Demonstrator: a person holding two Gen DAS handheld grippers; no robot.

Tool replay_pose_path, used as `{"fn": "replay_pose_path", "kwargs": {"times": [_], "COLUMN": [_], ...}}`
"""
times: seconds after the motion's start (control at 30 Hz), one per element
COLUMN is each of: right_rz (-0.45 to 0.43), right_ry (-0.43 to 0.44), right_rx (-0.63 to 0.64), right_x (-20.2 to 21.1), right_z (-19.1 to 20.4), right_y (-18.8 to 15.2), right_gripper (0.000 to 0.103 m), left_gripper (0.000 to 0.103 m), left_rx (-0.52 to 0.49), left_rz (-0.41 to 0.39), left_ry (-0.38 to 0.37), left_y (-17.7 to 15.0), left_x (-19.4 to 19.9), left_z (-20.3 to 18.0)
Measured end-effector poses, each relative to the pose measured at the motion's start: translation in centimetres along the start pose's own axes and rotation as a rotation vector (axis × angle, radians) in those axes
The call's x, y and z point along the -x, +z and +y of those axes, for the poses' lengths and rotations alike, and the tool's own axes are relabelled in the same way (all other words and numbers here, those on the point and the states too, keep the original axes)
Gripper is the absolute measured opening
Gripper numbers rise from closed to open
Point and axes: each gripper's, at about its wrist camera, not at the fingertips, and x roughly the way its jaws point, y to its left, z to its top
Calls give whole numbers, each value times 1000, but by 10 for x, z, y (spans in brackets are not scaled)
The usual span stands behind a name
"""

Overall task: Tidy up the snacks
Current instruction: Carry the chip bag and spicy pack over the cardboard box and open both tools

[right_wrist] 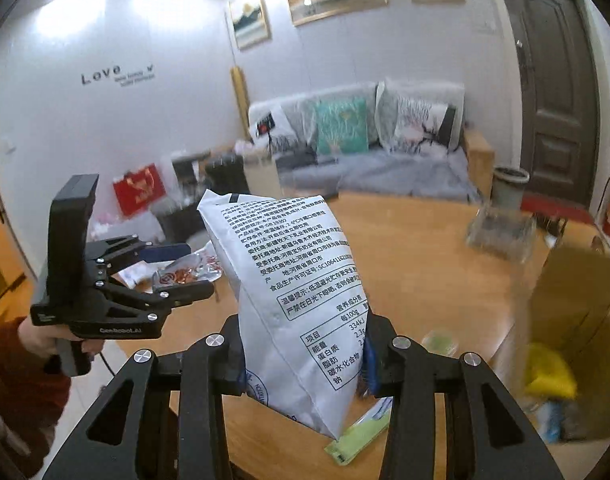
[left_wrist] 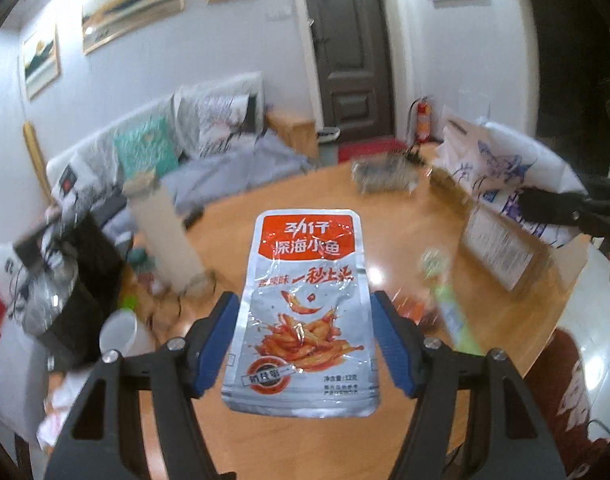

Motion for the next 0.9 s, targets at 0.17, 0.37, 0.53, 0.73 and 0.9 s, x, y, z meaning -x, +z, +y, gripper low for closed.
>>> {"fn": "replay_pose_path", "kwargs": {"times": [0.17, 0.37, 0.53, 0.73, 0.9], "right_rz": [-22, 4, 62, 160, 210], "right_ry": [-74, -235, -323, -363, -370], "right_rx": [0, -41, -104, -127, -126], "right_x": [41, 71, 86, 72, 57], "right_z": [-29, -84, -138, -183, -203], "right_y": [22, 17, -8, -34, -48], "right_gripper": [37, 37, 37, 37, 38], "left_gripper": [64, 64, 64, 64, 65], "left_rx": [-63, -129, -176, -232, -268], "left_rz": [-106, -167, -142, -31, 40], "left_ry": [-78, -253, -367, -456, -466], "left_y": [52, 108, 135, 150, 159], "left_x": [23, 28, 5, -40, -76], "left_z": [-34, -95, -145, -207, -241]}}
